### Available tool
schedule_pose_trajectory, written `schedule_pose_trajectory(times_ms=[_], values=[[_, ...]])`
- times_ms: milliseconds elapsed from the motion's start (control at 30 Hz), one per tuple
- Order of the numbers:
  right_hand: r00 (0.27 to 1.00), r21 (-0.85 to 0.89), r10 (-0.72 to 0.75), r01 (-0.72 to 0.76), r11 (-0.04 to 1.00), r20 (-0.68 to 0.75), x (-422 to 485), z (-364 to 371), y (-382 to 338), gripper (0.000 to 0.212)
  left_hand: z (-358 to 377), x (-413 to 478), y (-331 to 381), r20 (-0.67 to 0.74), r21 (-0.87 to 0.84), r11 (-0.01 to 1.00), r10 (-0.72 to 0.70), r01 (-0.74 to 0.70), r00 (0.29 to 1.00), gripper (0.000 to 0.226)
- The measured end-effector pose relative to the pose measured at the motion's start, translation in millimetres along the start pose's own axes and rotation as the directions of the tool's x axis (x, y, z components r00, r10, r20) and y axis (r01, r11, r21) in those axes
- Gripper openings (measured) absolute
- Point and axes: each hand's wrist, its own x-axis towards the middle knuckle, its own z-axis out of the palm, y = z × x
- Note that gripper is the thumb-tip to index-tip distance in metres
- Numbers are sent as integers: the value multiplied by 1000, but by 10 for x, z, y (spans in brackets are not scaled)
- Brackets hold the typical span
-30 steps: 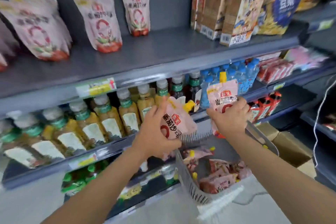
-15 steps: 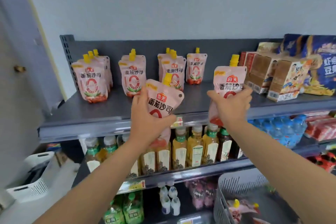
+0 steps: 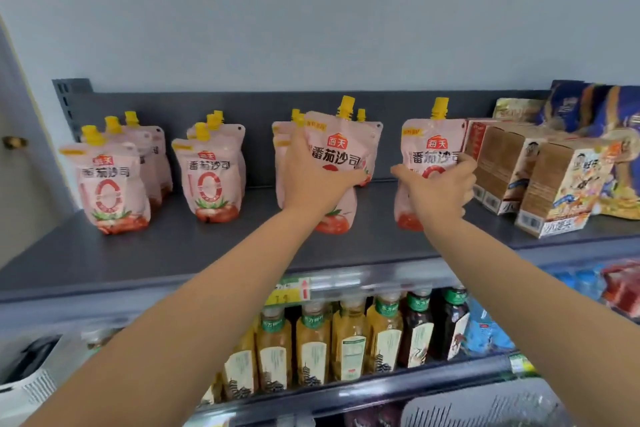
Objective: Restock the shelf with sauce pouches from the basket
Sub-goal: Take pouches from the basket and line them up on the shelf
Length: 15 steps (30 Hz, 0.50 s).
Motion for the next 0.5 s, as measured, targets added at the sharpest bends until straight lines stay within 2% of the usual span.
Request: schedule_pose_trajectory(times_ms=[133,233,333,500], values=[[999,-38,-25,26,999,27,372,97,247,96,621,231,-190,3,12,995,-96,96,995,80],[993,-58,-95,99,993,74,582,120,435,97,988,338,-338,0,105,987,-119,119,993,79],[991,4,-106,106,994,76,696,135,523,99,1241,479,-475,-67,176,977,-113,123,991,84],[981,62,-166,160,985,97,771,163,607,99,1513,740,-650,-196,132,975,-151,179,969,91]])
